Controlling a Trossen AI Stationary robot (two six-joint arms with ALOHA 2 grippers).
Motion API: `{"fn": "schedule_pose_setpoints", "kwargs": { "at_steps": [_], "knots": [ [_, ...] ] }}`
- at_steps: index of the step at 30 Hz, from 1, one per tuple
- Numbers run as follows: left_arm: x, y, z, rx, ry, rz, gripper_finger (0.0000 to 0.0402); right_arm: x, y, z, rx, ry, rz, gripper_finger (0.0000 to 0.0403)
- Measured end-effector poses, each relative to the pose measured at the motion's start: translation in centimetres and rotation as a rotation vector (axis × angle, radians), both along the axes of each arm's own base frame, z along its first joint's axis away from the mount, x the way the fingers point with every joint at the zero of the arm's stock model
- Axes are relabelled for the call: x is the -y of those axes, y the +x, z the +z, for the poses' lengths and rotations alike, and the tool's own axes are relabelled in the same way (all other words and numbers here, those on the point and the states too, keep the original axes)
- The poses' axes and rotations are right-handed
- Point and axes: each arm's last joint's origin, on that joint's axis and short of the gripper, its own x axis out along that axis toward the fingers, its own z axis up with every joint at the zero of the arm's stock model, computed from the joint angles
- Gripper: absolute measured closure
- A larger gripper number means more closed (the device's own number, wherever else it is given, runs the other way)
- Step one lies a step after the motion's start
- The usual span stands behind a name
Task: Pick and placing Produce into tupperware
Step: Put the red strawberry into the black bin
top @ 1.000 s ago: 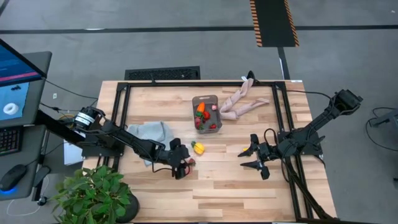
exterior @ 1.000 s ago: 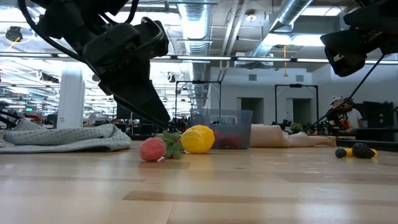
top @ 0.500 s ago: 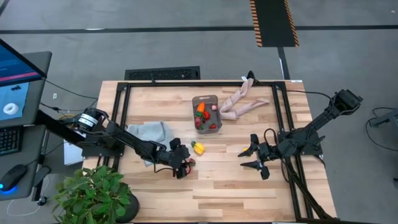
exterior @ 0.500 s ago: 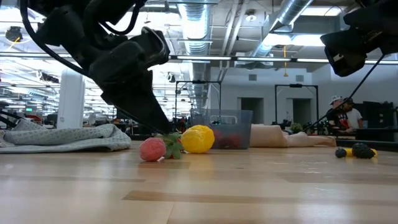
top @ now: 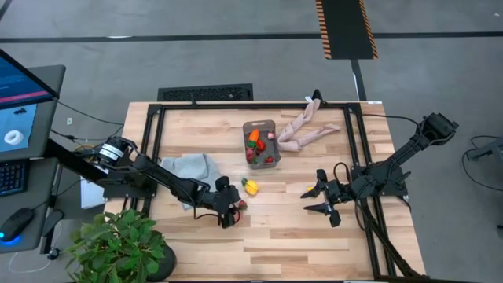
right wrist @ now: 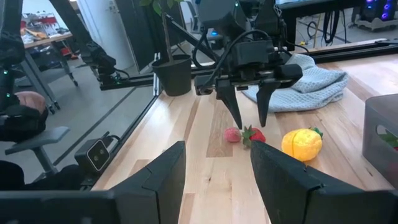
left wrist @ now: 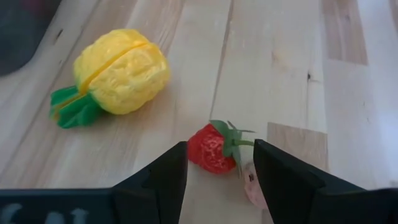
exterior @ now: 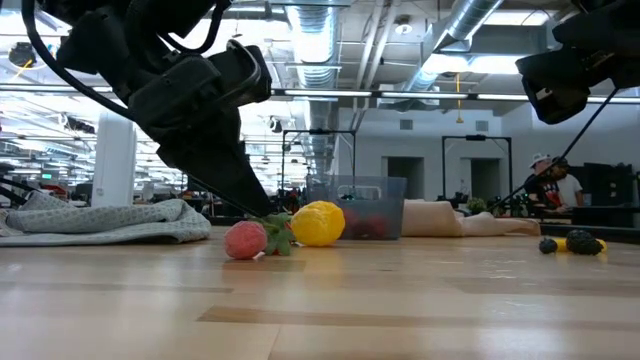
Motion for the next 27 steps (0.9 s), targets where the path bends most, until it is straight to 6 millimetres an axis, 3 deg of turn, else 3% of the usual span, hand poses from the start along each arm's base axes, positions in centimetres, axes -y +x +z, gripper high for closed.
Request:
{"fn": "schedule_pose_setpoints", "kwargs": {
  "at_steps": [5, 13, 27],
  "knots": [
    [0.0, 0.0, 0.0, 0.0, 0.004, -0.003, 0.027, 0.0, 0.0, 0.0, 0.0, 0.0, 0.0, 0.0199],
    [0.04, -0.01, 0.0, -0.005, 0.026, -0.045, 0.0389, 0.0, 0.0, 0.0, 0.0, 0.0, 0.0, 0.0198],
    [0.21, 0.48, 0.56, 0.068, 0.059, -0.093, 0.0401, 0.0, 0.0, -0.01, -0.001, -0.001, 0.001, 0.0198]
  ]
}}
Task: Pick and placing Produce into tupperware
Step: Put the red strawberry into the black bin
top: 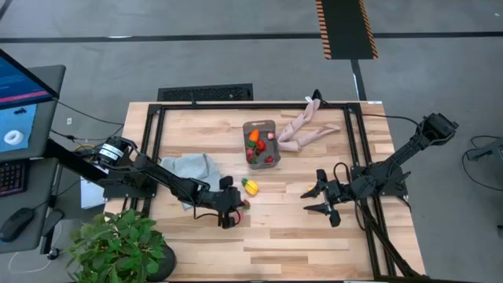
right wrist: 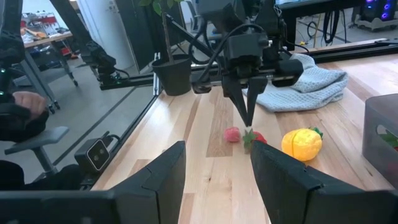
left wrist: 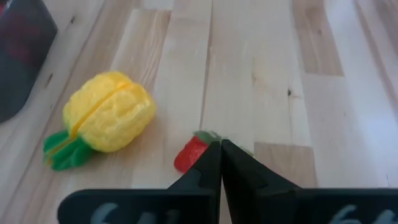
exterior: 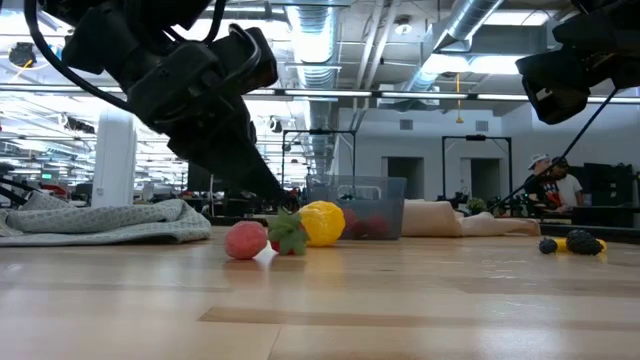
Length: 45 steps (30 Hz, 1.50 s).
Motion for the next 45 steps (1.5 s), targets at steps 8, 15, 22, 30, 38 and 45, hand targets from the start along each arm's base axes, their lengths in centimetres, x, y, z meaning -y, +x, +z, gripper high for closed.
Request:
{"fn": "schedule_pose_setpoints", "kwargs": {
  "at_steps": [8, 15, 22, 30, 38, 45],
  "knots": [
    [0.02, 0.1, 0.14, 0.018, 0.008, -0.004, 0.0401, 0.0, 0.0, 0.0, 0.0, 0.0, 0.0, 0.0197],
    [-0.05, -0.07, -0.06, -0.005, -0.066, 0.075, 0.039, 0.0, 0.0, 0.0, 0.0, 0.0, 0.0, 0.02],
    [-0.04, 0.0, 0.02, 0.007, -0.109, 0.107, 0.0319, 0.0, 0.0, 0.0, 0.0, 0.0, 0.0, 0.0198],
    [0.17, 0.39, -0.68, 0.011, -0.126, 0.085, 0.0254, 0.0, 0.0, -0.02, -0.002, -0.001, 0.0, 0.0198],
    [-0.01, 0.43, -0.72, 0.012, -0.114, 0.086, 0.0266, 0.03, 0.0, -0.03, -0.003, -0.004, -0.007, 0.0198],
    [-0.06, 0.4, -0.74, 0.013, -0.098, 0.101, 0.0305, 0.02, 0.0, -0.01, -0.001, -0.003, -0.007, 0.0197]
  ]
}}
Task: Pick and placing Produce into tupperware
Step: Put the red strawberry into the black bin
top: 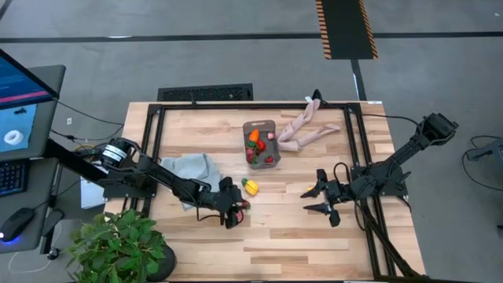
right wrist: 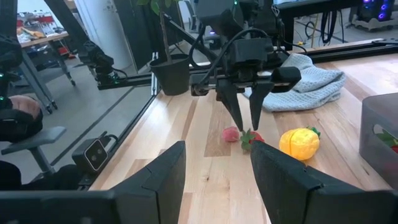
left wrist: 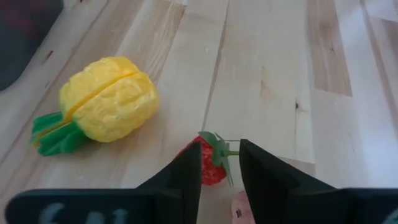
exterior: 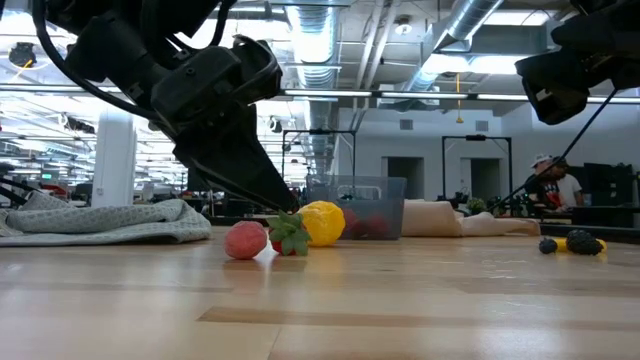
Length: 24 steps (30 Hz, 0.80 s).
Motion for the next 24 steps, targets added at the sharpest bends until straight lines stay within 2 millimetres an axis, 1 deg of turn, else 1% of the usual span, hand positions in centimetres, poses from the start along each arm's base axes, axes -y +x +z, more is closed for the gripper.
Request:
{"fn": "schedule_pose_setpoints", "kwargs": {
  "at_steps": [5, 9, 15, 20, 24],
  "knots": [
    [0.0, 0.0, 0.0, -0.001, -0.006, 0.006, 0.0329, 0.0, 0.0, 0.0, 0.001, 0.0, -0.008, 0.0199],
    [0.0, 0.0, 0.0, -0.004, -0.016, 0.014, 0.0333, 0.0, 0.0, 0.0, 0.002, -0.002, -0.016, 0.0199],
    [0.0, -0.1, -0.1, -0.006, -0.009, 0.027, 0.0313, 0.0, 0.0, 0.0, 0.002, -0.001, -0.015, 0.0198],
    [0.1, 0.2, -0.7, -0.001, -0.015, 0.022, 0.0297, 0.0, 0.0, 0.0, 0.001, 0.0, -0.016, 0.0197],
    [0.0, 0.3, -1.4, -0.027, -0.015, 0.005, 0.0295, 0.1, 0.0, -0.1, -0.007, 0.003, -0.017, 0.0199]
  ]
}}
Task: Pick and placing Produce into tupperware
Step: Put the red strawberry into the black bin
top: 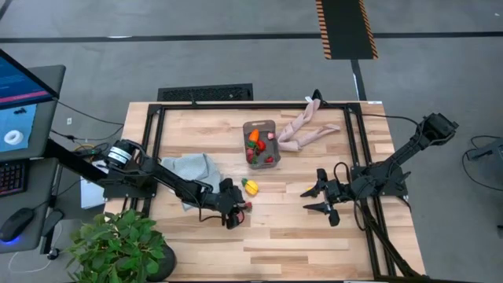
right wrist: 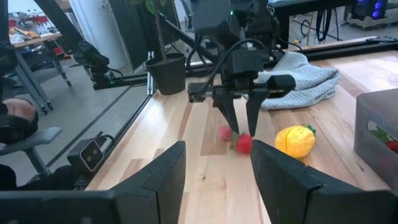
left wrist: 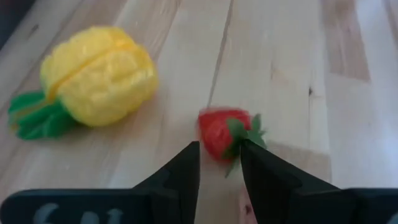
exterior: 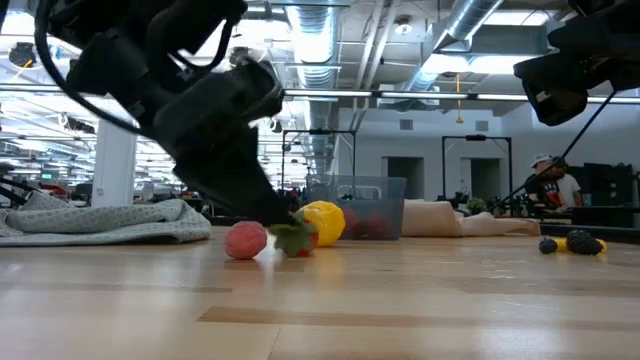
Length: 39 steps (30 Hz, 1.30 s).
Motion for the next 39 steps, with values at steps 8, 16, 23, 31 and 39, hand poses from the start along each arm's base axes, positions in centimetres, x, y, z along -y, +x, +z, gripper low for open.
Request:
{"fn": "schedule_pose_setpoints", "kwargs": {
  "at_steps": [8, 16, 23, 31, 39],
  "knots": [
    [0.0, 0.2, 0.2, 0.017, 0.026, -0.037, 0.034, 0.0, 0.0, -0.1, -0.012, 0.008, -0.002, 0.0198],
    [0.3, 0.5, 0.7, 0.08, 0.073, -0.097, 0.0399, 0.0, 0.0, -0.1, -0.012, 0.008, -0.002, 0.0197],
    [0.5, 0.6, 0.9, 0.109, 0.057, -0.118, 0.0401, 0.0, 0.0, -0.1, -0.011, 0.007, -0.01, 0.0199],
    [0.5, 0.7, 1.1, 0.121, 0.041, -0.129, 0.0401, 0.0, 0.0, -0.1, -0.011, 0.008, -0.012, 0.0198],
    [0.7, 0.8, 1.3, 0.147, 0.031, -0.114, 0.0401, 0.0, 0.1, 0.7, 0.055, 0.067, -0.028, 0.0199]
  ]
}}
